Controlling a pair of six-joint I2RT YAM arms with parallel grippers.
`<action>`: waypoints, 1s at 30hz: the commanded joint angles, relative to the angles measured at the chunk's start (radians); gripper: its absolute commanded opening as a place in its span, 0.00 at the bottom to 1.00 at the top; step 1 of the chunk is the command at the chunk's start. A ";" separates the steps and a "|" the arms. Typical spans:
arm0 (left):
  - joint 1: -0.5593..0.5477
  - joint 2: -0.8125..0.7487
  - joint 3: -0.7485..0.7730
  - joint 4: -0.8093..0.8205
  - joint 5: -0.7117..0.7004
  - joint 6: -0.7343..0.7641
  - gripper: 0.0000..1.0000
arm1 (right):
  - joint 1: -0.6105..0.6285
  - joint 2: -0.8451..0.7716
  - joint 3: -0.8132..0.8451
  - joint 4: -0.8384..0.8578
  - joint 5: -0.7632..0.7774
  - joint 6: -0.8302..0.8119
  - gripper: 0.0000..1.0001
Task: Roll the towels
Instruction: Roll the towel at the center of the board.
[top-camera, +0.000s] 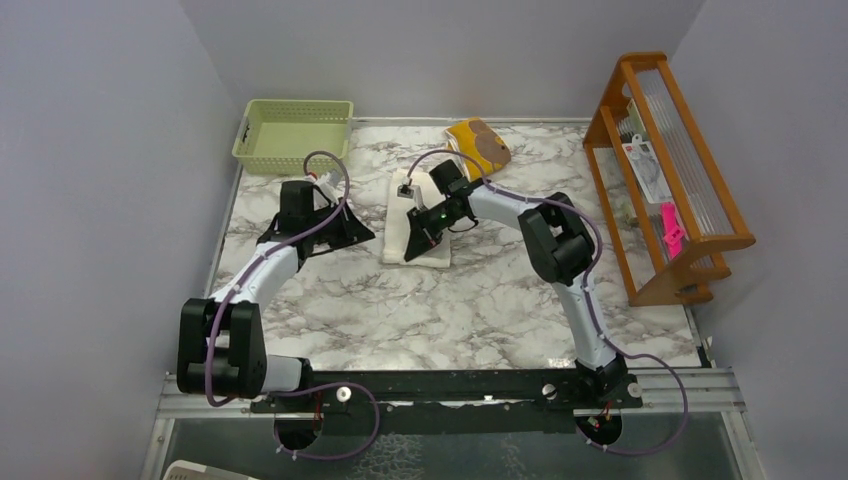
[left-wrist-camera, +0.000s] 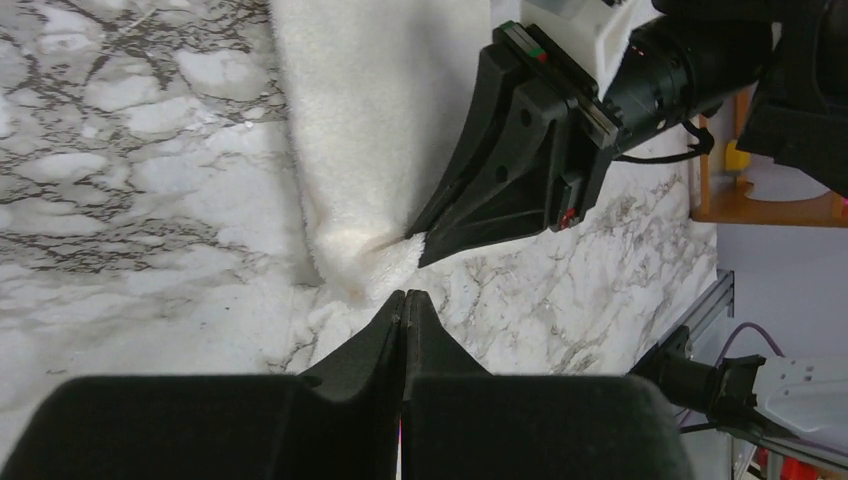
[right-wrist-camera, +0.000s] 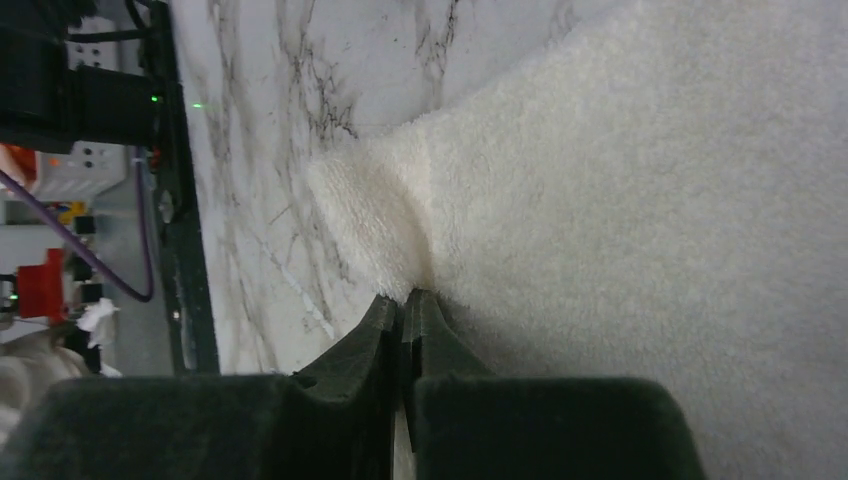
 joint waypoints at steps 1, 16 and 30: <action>-0.047 -0.028 -0.022 0.074 0.036 -0.021 0.00 | -0.020 0.052 0.085 -0.129 -0.150 0.108 0.01; -0.222 0.116 -0.093 0.340 -0.026 -0.189 0.00 | -0.109 0.262 0.131 -0.040 -0.218 0.482 0.01; -0.230 0.341 -0.011 0.446 -0.067 -0.234 0.00 | -0.112 0.276 0.112 0.001 -0.168 0.549 0.01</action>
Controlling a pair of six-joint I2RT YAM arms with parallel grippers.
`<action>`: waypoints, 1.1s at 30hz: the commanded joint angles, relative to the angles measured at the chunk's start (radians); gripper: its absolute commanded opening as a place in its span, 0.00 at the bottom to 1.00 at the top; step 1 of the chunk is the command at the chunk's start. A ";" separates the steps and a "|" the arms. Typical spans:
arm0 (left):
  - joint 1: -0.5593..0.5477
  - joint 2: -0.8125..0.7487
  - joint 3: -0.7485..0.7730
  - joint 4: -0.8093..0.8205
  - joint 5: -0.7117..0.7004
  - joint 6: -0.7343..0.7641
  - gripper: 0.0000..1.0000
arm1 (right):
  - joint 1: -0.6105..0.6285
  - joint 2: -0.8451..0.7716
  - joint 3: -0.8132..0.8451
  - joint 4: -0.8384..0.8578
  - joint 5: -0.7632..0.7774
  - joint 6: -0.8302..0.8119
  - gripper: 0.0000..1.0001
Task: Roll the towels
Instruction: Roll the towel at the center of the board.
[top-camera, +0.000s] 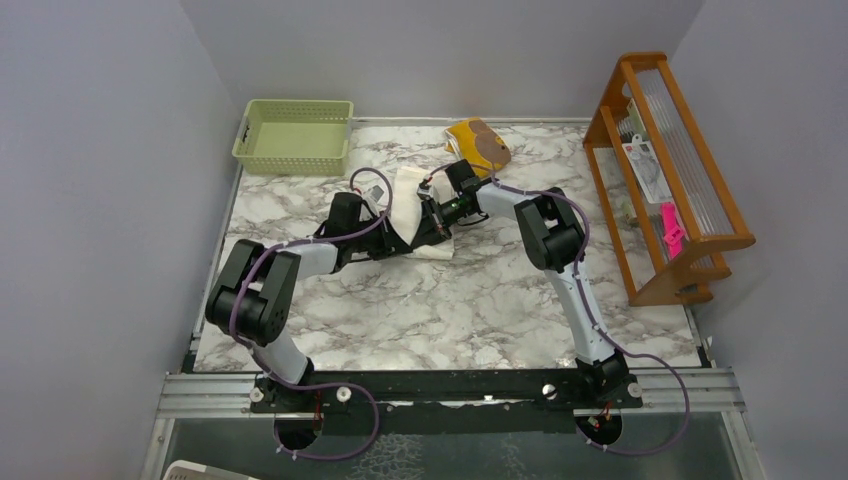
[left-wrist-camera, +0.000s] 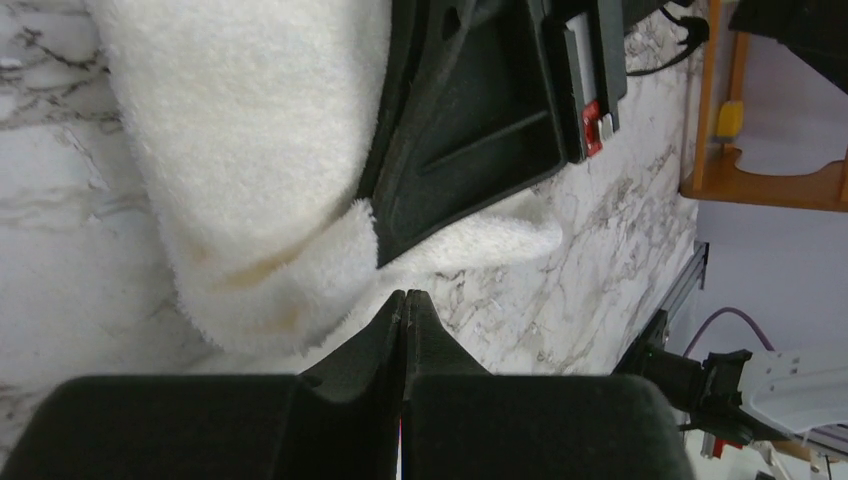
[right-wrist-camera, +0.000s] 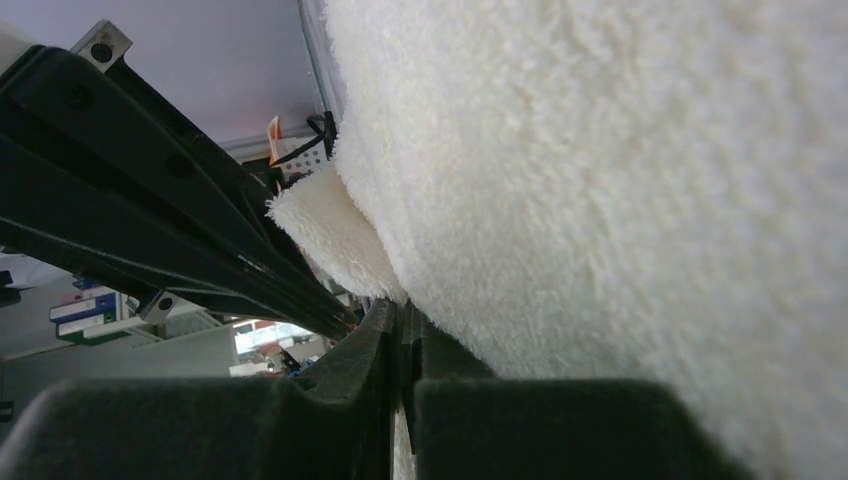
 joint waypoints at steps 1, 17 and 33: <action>0.004 0.065 0.056 0.088 -0.049 -0.040 0.00 | -0.002 0.073 -0.019 -0.014 0.078 -0.006 0.01; 0.034 0.153 -0.067 0.235 -0.219 -0.145 0.00 | -0.003 0.073 -0.023 -0.036 0.122 -0.045 0.01; 0.037 0.231 -0.110 0.253 -0.297 -0.133 0.00 | -0.008 -0.232 -0.084 0.020 0.487 -0.211 0.65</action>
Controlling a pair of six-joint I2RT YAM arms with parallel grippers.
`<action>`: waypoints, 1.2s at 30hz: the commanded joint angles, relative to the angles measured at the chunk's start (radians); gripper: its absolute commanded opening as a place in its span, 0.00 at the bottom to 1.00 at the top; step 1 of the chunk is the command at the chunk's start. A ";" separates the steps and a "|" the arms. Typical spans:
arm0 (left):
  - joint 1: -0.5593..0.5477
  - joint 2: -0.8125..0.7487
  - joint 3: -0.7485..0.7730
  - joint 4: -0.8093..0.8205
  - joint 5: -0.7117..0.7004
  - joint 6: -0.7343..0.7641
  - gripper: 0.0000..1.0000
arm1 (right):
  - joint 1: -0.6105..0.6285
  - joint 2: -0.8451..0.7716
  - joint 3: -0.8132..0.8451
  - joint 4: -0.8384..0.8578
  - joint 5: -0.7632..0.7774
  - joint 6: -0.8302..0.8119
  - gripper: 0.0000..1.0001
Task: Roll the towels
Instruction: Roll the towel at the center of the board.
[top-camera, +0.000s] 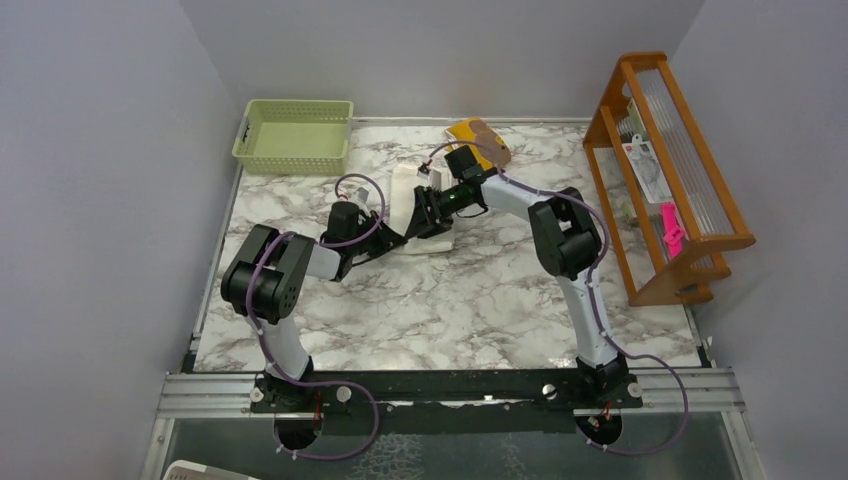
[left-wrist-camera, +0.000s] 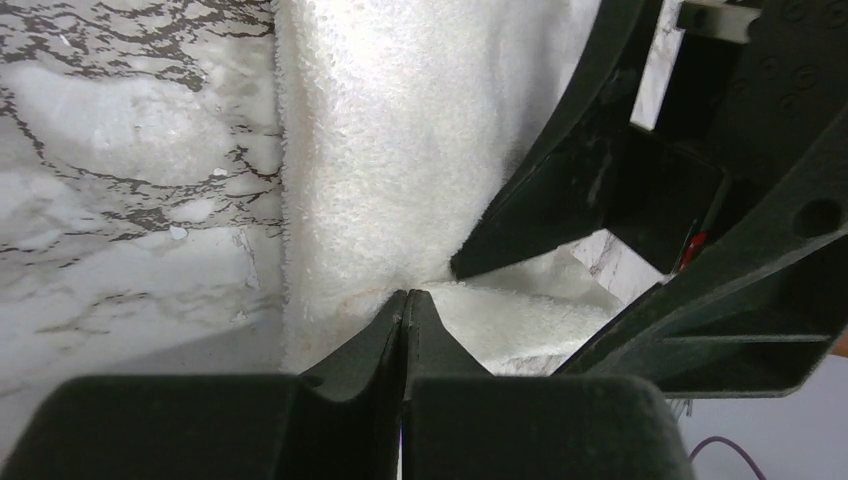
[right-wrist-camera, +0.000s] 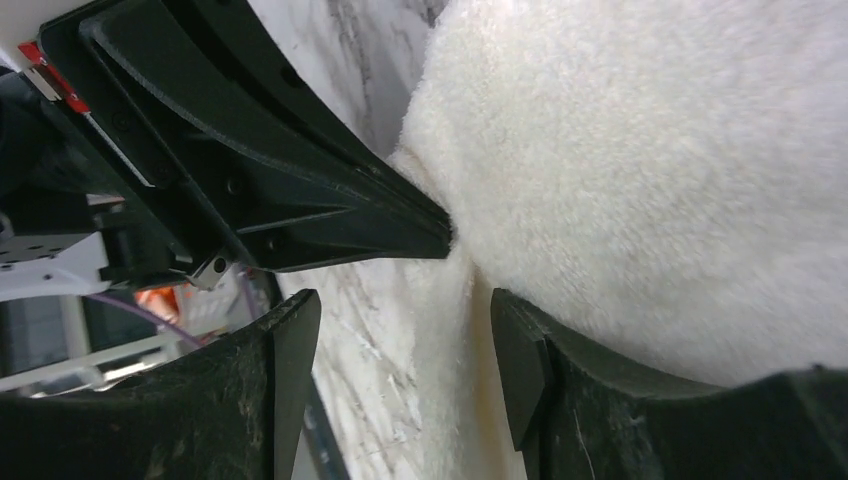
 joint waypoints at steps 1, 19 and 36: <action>0.012 0.051 -0.047 -0.114 -0.121 0.039 0.00 | -0.027 -0.101 -0.041 0.035 0.267 -0.097 0.68; 0.034 0.032 -0.077 -0.114 -0.096 0.050 0.00 | -0.060 -0.687 -1.080 1.375 0.159 -0.397 0.92; 0.041 0.032 -0.072 -0.114 -0.083 0.050 0.00 | 0.064 -0.511 -0.820 0.780 0.088 -0.885 0.65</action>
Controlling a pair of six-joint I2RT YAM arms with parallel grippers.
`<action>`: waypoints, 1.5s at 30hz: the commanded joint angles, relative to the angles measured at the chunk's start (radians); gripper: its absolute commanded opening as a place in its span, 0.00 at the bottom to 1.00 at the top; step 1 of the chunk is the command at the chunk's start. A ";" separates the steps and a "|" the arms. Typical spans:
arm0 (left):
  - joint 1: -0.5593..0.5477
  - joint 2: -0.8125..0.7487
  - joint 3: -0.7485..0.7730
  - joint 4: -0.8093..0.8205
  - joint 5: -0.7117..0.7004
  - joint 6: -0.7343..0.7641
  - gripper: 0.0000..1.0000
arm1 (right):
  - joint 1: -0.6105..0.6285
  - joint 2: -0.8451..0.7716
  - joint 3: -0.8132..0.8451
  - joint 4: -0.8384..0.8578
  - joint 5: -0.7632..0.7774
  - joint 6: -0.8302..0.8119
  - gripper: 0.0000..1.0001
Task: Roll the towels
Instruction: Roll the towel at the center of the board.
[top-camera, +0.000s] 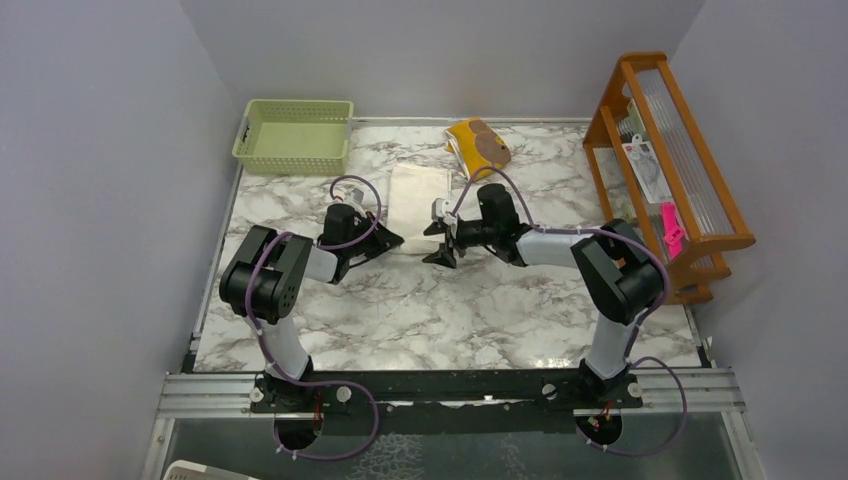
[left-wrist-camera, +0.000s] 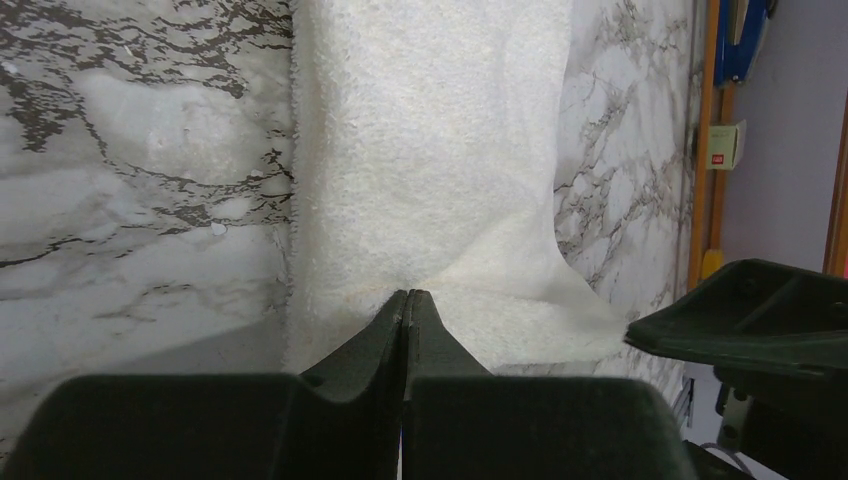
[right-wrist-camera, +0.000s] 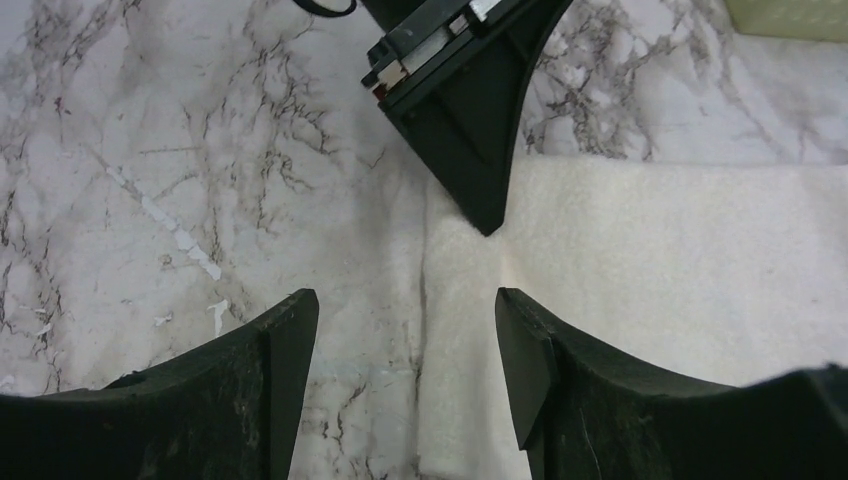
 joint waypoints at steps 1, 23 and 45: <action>0.022 0.033 -0.042 -0.165 -0.073 0.054 0.00 | 0.011 0.045 0.023 -0.123 -0.031 -0.093 0.65; 0.023 0.037 -0.032 -0.168 -0.065 0.054 0.00 | 0.032 0.025 0.100 -0.087 0.002 -0.073 0.65; 0.032 0.031 -0.020 -0.186 -0.060 0.064 0.00 | 0.032 0.302 0.394 -0.603 0.062 -0.154 0.40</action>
